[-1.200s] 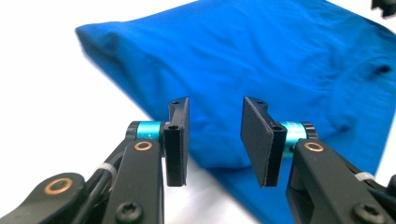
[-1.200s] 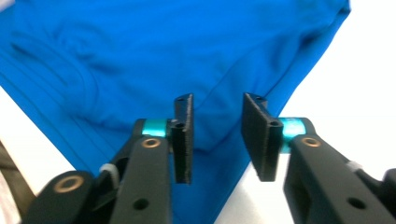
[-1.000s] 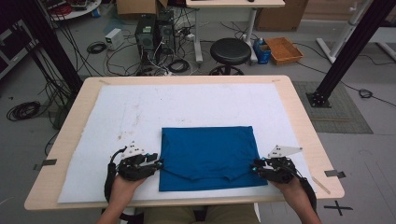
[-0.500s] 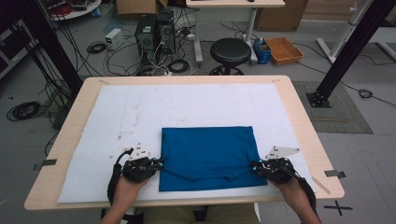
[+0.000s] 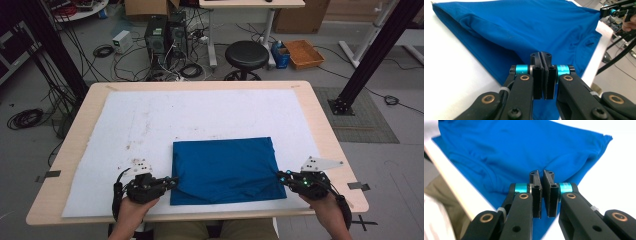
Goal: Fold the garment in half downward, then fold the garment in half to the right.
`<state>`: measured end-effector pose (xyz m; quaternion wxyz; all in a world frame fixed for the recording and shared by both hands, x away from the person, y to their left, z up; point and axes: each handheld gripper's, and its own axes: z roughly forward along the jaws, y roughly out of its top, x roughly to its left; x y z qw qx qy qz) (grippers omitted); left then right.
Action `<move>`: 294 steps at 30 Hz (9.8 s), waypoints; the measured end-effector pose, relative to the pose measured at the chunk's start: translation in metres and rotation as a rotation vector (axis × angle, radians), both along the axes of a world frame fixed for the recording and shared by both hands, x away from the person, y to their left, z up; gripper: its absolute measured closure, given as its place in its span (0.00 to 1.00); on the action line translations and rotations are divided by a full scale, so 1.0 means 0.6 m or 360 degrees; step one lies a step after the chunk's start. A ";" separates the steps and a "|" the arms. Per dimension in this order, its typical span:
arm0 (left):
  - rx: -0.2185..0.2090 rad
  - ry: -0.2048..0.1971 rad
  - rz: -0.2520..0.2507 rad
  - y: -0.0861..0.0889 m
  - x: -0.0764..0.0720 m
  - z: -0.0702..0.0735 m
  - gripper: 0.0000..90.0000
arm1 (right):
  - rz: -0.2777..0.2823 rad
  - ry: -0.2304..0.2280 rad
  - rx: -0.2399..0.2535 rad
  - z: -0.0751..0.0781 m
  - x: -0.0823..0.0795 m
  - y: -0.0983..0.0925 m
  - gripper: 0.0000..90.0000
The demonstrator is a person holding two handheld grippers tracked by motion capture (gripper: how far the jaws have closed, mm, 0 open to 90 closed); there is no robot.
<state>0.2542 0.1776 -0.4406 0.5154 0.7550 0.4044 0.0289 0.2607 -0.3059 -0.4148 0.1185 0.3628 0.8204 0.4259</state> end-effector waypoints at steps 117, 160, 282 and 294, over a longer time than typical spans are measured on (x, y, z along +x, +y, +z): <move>-0.0027 -0.0585 0.0149 0.030 0.134 0.019 0.26 | -0.0343 -0.0360 0.0201 -0.009 0.106 -0.048 0.22; 0.0554 -0.0165 0.0379 -0.076 0.005 -0.021 0.62 | -0.0124 -0.0323 0.0125 -0.028 0.094 0.025 0.22; -0.0098 0.0152 -0.0447 -0.425 0.143 0.032 0.93 | -0.0451 -0.0016 -0.0006 -0.002 0.249 0.037 0.97; -0.0119 -0.0249 -0.0164 -0.274 0.160 0.064 0.38 | -0.0544 -0.0119 0.0042 0.002 0.193 -0.007 0.62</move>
